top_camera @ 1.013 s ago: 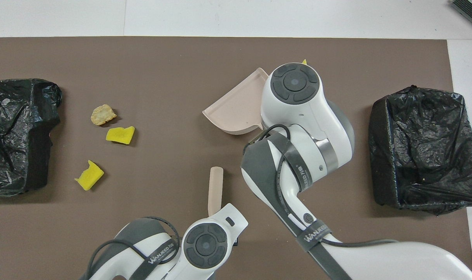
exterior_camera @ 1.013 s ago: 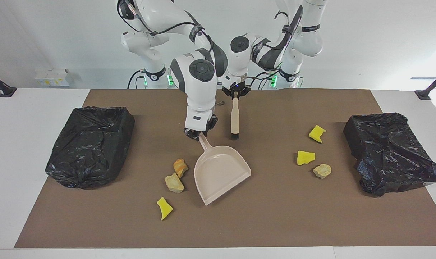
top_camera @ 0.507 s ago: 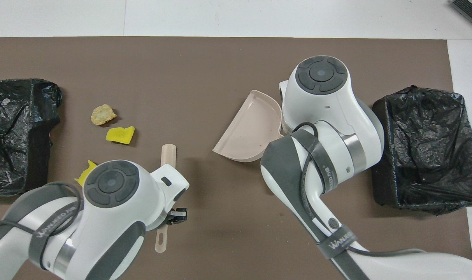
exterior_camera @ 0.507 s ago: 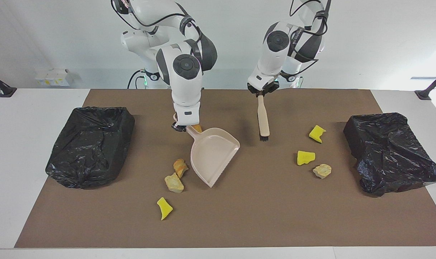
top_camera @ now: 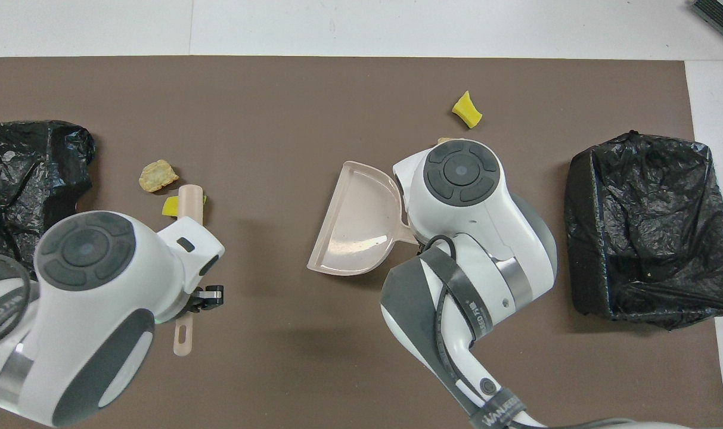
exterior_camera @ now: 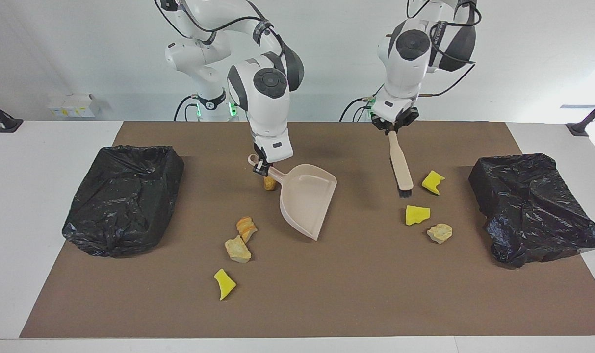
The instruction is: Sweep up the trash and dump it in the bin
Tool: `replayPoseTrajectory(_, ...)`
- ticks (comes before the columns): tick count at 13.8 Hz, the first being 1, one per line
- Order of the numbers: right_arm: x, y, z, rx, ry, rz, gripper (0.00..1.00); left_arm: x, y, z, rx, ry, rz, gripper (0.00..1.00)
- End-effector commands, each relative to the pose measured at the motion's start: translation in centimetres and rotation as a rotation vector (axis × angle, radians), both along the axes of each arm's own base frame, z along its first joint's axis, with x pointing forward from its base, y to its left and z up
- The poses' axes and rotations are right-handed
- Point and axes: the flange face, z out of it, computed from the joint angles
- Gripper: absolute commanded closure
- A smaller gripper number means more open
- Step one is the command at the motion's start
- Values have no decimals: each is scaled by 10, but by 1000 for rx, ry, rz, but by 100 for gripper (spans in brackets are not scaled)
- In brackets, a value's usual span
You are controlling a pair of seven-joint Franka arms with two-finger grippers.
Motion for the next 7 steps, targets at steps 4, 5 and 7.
replayPoseTrajectory(4,-16,-1,-21,-3,-34,206,100,56,96,-15,21,-66,-51,100)
replayPoseTrajectory(5,-15,2,-26,1,-40,218,100,64,113,-19,27,-79,-68,100)
replayPoseTrajectory(7,-17,15,-37,13,-60,241,100,82,147,-36,44,-79,-133,100)
